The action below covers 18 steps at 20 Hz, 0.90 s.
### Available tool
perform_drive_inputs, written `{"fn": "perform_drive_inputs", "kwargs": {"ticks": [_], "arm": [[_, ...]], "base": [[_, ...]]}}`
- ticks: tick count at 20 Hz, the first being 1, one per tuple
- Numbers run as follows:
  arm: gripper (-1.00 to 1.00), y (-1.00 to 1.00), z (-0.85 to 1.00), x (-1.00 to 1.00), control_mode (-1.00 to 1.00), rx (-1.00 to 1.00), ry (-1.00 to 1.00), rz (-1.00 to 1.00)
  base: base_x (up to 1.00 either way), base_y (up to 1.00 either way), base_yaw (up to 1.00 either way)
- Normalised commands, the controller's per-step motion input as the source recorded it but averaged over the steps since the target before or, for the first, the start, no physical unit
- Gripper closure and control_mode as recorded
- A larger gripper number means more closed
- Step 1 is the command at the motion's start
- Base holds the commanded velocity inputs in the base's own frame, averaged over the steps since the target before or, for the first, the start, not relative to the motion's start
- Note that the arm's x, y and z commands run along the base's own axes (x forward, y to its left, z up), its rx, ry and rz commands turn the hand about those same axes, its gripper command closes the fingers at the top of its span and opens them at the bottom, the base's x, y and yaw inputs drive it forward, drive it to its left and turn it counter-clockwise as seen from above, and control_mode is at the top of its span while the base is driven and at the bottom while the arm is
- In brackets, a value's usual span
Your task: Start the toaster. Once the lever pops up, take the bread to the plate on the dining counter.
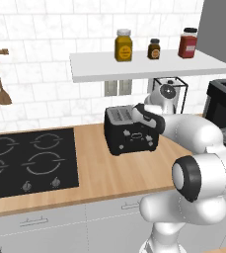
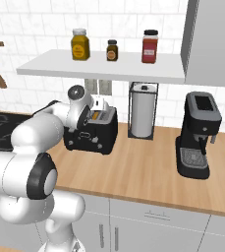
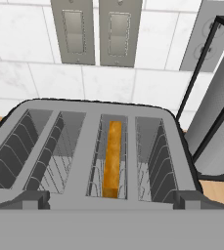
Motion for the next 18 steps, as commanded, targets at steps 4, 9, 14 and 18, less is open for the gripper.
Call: {"fn": "perform_drive_inputs", "kwargs": {"ticks": [4, 9, 14, 18], "arm": [[-1.00, 0.00, 0.00, 0.00, -1.00, 0.00, 0.00, 0.00], [-1.00, 0.00, 0.00, 0.00, -1.00, 0.00, 0.00, 0.00], [-1.00, 0.00, 0.00, 0.00, -1.00, 0.00, 0.00, 0.00], [-1.00, 0.00, 0.00, 0.00, -1.00, 0.00, 0.00, 0.00]], "base": [[0.00, 0.00, 0.00], [0.00, 0.00, 0.00], [0.00, 0.00, 0.00], [0.00, 0.00, 0.00]]}}
